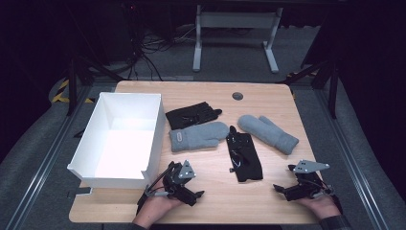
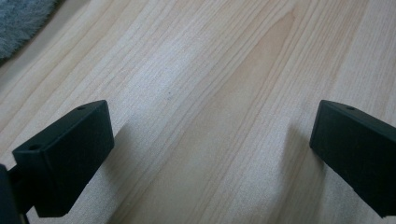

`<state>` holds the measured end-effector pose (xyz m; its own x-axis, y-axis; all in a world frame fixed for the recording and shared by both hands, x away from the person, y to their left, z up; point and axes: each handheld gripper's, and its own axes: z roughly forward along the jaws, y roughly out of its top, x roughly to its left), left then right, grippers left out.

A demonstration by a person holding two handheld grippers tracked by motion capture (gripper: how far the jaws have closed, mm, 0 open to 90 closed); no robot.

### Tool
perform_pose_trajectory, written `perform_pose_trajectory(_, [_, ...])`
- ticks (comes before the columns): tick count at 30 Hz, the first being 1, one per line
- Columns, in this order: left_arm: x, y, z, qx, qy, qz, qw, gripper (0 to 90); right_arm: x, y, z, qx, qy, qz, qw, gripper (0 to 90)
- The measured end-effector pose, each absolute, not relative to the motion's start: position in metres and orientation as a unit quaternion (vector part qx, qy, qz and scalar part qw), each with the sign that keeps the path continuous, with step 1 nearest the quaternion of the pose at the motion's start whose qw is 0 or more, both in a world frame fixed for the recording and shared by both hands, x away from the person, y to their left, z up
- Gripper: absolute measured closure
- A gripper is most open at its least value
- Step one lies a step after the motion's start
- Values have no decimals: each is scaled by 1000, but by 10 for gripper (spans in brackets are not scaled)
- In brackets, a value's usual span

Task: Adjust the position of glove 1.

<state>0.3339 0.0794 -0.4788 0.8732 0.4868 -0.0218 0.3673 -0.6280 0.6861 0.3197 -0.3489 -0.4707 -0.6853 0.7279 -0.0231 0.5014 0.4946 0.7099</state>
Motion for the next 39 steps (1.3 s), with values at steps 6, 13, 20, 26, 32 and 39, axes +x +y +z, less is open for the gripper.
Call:
perform_pose_trajectory(6, [334,79,-479,899,235,83,360,1,320,-349,-471,361,850,348,162,3])
perform_pose_trajectory(13, [334,79,-479,899,235,84,360,1,324,-348,-466,365,852,340,158,32])
perform_pose_trajectory(20, [335,79,-479,899,233,83,361,1,340,-347,-446,362,849,343,178,67])
perform_pose_trajectory(26, [335,79,-479,900,232,83,360,1,358,-347,-435,363,844,347,187,81])
perform_pose_trajectory(32, [335,79,-479,900,233,82,360,1,383,-345,-425,365,837,358,194,109])
perform_pose_trajectory(39, [335,79,-479,900,233,82,360,1,411,-344,-423,370,834,361,195,163])
